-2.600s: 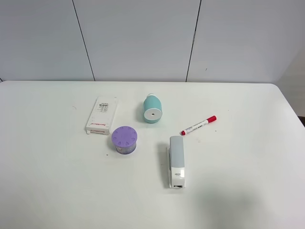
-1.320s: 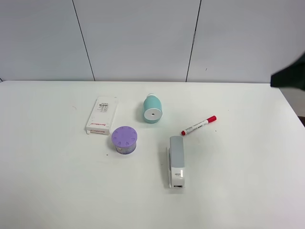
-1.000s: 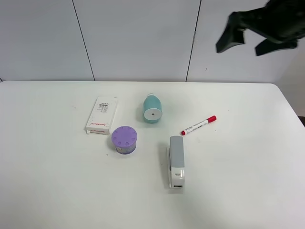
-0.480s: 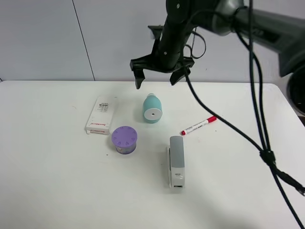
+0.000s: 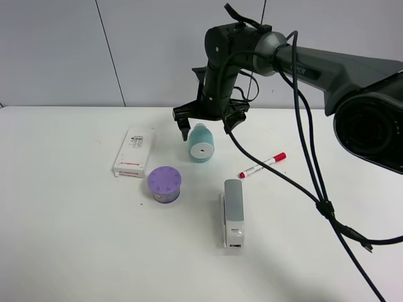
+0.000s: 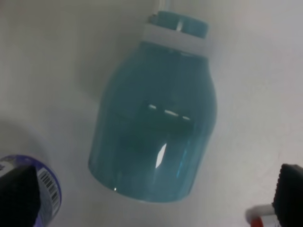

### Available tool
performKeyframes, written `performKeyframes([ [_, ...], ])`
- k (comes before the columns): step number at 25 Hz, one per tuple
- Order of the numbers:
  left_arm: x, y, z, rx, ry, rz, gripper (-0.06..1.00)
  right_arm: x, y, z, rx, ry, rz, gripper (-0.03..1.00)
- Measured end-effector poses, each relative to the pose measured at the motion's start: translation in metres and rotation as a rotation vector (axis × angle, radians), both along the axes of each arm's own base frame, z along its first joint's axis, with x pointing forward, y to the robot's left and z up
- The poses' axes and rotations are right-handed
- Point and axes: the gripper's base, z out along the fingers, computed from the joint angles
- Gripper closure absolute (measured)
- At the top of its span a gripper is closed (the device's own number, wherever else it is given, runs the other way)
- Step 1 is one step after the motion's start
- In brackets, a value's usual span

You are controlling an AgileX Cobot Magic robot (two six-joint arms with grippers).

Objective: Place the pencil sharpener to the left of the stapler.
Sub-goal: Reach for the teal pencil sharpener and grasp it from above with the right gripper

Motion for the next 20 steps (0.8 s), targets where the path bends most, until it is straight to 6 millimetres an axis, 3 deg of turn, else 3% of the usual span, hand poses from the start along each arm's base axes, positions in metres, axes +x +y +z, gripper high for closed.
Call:
performKeyframes([
  [20,0.0,0.0,0.0,0.001,0.0,0.001,-0.05,0.017,0.012,-0.057,0.051,-0.034,-0.043,-0.02],
])
